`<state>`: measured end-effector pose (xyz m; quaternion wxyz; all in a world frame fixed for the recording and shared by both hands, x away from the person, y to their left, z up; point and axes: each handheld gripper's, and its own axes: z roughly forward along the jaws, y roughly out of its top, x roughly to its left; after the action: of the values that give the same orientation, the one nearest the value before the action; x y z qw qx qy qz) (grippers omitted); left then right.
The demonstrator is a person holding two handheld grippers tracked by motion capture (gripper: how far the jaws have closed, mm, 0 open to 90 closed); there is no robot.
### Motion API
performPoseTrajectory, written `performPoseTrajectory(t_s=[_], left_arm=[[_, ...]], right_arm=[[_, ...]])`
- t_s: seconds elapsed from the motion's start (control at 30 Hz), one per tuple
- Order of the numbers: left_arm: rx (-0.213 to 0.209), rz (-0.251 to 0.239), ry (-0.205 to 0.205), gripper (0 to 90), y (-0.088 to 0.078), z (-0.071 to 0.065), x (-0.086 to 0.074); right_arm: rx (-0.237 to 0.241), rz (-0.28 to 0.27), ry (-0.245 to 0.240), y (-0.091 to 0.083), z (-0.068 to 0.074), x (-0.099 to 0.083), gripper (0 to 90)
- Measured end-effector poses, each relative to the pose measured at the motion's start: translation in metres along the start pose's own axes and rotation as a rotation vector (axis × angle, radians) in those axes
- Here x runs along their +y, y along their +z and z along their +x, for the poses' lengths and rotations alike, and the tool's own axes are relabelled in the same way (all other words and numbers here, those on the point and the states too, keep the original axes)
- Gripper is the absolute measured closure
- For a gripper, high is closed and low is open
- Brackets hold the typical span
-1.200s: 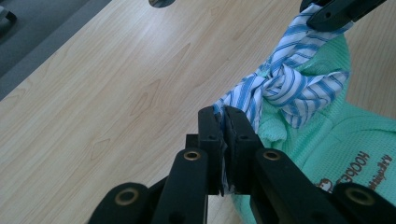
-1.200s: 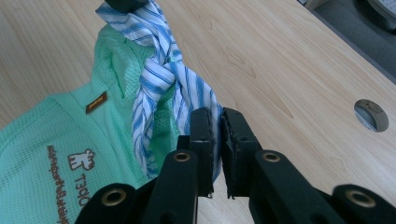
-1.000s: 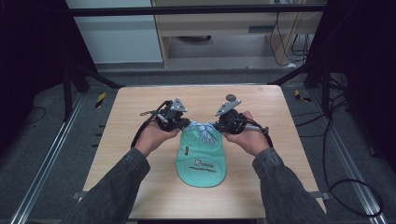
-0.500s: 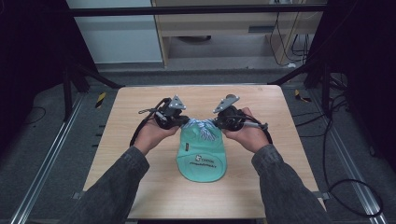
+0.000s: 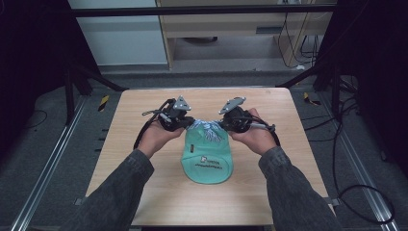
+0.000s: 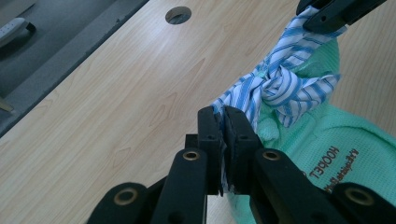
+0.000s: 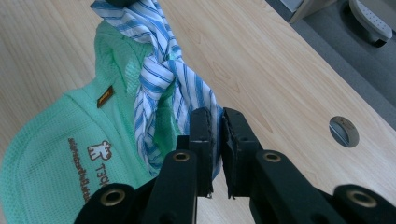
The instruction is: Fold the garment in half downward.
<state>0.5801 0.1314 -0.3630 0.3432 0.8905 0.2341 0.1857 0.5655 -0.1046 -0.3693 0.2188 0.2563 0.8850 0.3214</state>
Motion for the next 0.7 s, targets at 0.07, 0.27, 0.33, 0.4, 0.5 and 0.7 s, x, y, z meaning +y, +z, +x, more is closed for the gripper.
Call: performPoseTrajectory(t_s=[0.07,0.27,0.33,0.4,0.5,0.7], left_arm=[[0.002,-0.005,-0.001,86.2,0.0,0.001,0.001],[0.01,-0.003,-0.001,86.2,-0.001,0.005,0.003],[0.014,-0.004,-0.002,86.1,-0.001,0.007,0.004],[0.015,-0.002,-0.004,86.1,0.0,0.008,0.005],[0.016,-0.001,-0.009,86.1,0.001,0.009,0.006],[0.017,0.004,-0.011,86.1,0.006,0.011,0.005]], right_arm=[[0.0,-0.002,0.003,0.0,-0.001,0.001,82.8],[-0.003,-0.004,0.001,0.001,-0.003,0.004,82.7],[-0.004,-0.007,0.001,0.002,-0.003,0.004,82.7],[-0.007,-0.006,0.001,0.002,-0.003,0.005,82.7],[-0.007,-0.003,0.002,0.004,-0.005,0.005,82.7],[-0.009,0.003,0.009,0.007,-0.007,0.005,82.7]])
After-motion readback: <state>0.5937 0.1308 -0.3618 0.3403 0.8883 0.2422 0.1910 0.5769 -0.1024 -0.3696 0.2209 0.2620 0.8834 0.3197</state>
